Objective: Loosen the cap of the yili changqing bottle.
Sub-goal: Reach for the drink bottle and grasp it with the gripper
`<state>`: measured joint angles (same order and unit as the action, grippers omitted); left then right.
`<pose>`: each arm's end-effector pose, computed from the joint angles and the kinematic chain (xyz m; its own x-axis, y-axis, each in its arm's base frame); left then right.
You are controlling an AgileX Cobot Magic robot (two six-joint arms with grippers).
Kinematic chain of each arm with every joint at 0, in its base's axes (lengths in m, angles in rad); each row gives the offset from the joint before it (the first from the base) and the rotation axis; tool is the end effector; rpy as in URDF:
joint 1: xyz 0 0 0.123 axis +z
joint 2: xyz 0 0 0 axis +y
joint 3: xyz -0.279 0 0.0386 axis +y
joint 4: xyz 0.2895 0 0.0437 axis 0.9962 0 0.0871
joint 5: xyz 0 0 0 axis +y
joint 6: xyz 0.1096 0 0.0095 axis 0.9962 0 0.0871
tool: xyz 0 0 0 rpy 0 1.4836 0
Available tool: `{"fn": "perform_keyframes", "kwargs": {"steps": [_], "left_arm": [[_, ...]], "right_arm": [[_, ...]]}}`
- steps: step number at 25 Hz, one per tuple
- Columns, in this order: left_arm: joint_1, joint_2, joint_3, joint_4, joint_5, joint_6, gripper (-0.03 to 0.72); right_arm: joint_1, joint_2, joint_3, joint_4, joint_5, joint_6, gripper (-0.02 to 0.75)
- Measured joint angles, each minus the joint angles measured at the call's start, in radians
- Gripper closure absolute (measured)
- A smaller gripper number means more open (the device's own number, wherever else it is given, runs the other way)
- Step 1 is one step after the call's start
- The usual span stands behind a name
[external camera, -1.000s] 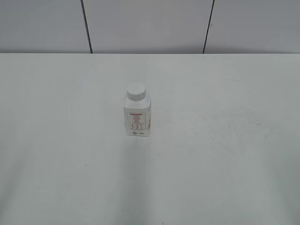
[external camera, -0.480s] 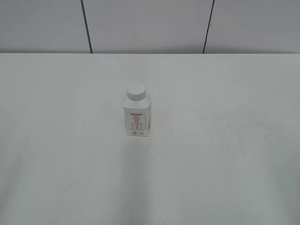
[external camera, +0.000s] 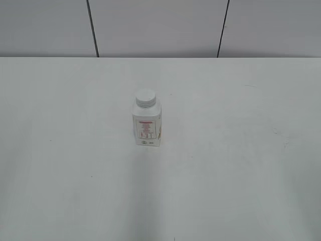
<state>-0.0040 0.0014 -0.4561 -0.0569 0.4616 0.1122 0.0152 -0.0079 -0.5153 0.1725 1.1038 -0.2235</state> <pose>0.0716 -0.0031 0.3372 0.0825 0.0609 -0.9947 0.0242 0.9977 0.0630 0.0454 0.0176 0.2909 -0.4415 -0.1497 -0.8847 -0.2166 0.9746 -0.0568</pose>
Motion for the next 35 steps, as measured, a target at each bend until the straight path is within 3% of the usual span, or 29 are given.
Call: {"fn": "perform_keyframes", "kwargs": {"steps": [6, 20, 35], "left_arm": [[0.000, 0.094, 0.138, 0.000, -0.396, 0.000, 0.228], [0.000, 0.514, 0.164, -0.008, -0.689, 0.000, 0.228], [0.000, 0.963, 0.165, 0.003, -1.129, 0.000, 0.228]], "right_arm": [[0.000, 0.000, 0.000, 0.000, 0.000, 0.000, 0.162], [0.000, 0.000, 0.000, 0.000, 0.000, 0.000, 0.162], [0.000, 0.000, 0.000, 0.000, 0.000, 0.000, 0.162]]}}
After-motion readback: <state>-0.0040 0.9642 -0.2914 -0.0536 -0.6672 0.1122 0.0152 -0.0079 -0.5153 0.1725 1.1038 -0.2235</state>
